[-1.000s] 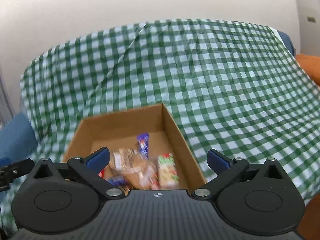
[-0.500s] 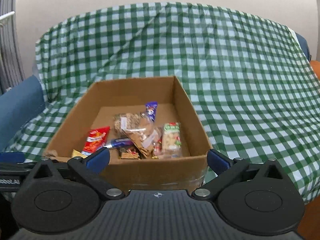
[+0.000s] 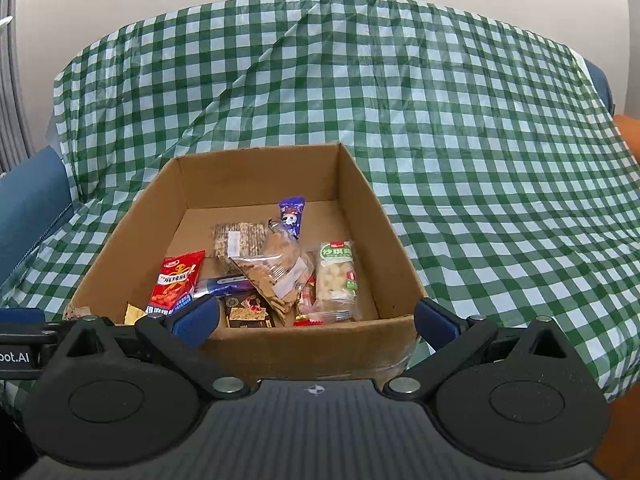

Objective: Organize snacks

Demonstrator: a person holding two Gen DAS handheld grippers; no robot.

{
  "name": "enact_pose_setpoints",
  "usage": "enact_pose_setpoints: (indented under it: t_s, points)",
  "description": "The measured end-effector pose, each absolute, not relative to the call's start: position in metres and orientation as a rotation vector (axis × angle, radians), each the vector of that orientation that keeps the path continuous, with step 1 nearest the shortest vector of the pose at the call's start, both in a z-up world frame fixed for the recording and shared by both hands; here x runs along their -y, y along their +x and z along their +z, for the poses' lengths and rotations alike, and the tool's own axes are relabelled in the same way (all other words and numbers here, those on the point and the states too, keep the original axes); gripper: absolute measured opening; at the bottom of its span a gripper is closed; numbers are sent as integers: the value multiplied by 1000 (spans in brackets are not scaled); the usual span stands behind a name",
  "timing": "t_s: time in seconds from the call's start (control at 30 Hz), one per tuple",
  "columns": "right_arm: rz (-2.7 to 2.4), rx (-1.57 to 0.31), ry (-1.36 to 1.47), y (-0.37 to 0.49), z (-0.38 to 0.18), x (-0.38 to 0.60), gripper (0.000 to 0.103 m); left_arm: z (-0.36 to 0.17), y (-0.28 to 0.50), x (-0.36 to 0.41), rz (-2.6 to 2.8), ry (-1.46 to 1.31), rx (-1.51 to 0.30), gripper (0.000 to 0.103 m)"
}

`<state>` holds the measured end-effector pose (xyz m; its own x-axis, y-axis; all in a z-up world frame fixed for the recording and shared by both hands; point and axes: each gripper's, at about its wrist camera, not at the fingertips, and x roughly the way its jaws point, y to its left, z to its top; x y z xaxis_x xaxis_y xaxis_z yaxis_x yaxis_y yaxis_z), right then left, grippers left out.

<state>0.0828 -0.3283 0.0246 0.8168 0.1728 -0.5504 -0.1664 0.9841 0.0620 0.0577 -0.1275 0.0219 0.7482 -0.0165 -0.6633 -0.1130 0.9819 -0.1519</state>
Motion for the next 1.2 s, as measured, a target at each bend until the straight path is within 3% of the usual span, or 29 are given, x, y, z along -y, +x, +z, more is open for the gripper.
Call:
enact_pose_setpoints:
  t_s: [1.2]
  points:
    - [206,-600,-32,88,25,328,102,22,58,129,54,-187,-721,102]
